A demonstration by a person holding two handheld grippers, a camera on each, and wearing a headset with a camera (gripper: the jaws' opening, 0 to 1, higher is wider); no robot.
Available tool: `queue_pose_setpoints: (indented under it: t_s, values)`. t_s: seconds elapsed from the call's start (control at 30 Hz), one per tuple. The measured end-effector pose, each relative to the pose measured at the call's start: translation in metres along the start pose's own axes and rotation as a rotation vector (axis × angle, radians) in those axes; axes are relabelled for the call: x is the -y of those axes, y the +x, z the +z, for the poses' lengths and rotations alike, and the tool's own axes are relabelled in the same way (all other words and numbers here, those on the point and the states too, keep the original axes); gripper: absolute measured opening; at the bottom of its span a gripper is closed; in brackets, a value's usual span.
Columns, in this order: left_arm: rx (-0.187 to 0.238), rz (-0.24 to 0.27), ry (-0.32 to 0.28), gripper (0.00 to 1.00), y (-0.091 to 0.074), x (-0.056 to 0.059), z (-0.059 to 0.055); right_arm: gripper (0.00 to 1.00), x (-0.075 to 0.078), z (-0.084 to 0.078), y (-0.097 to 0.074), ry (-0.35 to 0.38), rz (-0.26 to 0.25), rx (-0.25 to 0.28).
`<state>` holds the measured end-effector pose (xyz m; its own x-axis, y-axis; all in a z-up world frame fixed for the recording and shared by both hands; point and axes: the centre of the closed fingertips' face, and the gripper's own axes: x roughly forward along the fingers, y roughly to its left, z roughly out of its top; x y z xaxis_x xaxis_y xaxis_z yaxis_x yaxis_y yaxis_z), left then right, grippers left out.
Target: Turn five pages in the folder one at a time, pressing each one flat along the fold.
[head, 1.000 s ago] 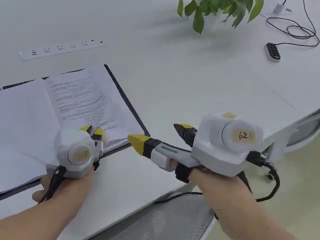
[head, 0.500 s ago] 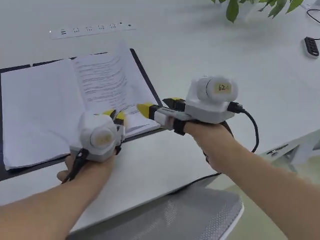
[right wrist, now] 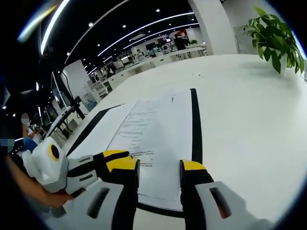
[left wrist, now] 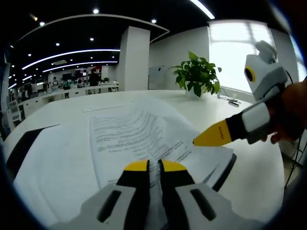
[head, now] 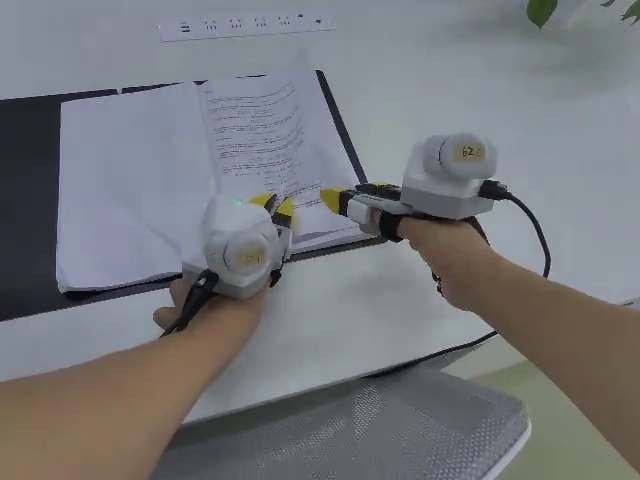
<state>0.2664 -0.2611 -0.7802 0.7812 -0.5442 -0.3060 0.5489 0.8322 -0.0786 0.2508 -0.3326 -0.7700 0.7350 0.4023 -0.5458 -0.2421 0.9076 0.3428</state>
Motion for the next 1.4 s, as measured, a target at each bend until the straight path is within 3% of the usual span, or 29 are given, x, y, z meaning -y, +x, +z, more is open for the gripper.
queue_pose_setpoints:
  t_s: [0.27,0.57,0.9,1.03,1.17,1.23,1.4]
  values:
    - [0.005,0.003,-0.003,0.07,0.0,0.0,0.0,0.16,0.013,0.0,0.001,0.058,-0.012,0.009]
    - [0.002,0.003,-0.003,0.07,0.0,0.0,0.0,0.0,0.02,-0.001,-0.001,0.033,-0.032,0.005]
    - [-0.022,-0.001,-0.045,0.08,0.0,0.0,0.001,0.0,0.01,0.011,-0.011,0.031,-0.028,0.025]
    - [-0.072,-0.012,-0.083,0.07,-0.002,-0.001,0.003,0.0,0.006,0.016,-0.015,0.049,-0.029,0.036]
    - [-0.135,-0.037,-0.03,0.05,-0.013,0.005,0.001,0.0,-0.002,0.022,-0.02,0.056,-0.023,0.045]
    - [-0.132,-0.052,0.004,0.04,-0.02,0.007,0.006,0.0,-0.006,0.026,-0.023,0.065,-0.017,0.057]
    - [-0.113,-0.07,0.007,0.13,-0.038,0.008,0.018,0.0,-0.018,0.034,-0.032,0.085,-0.005,0.07]
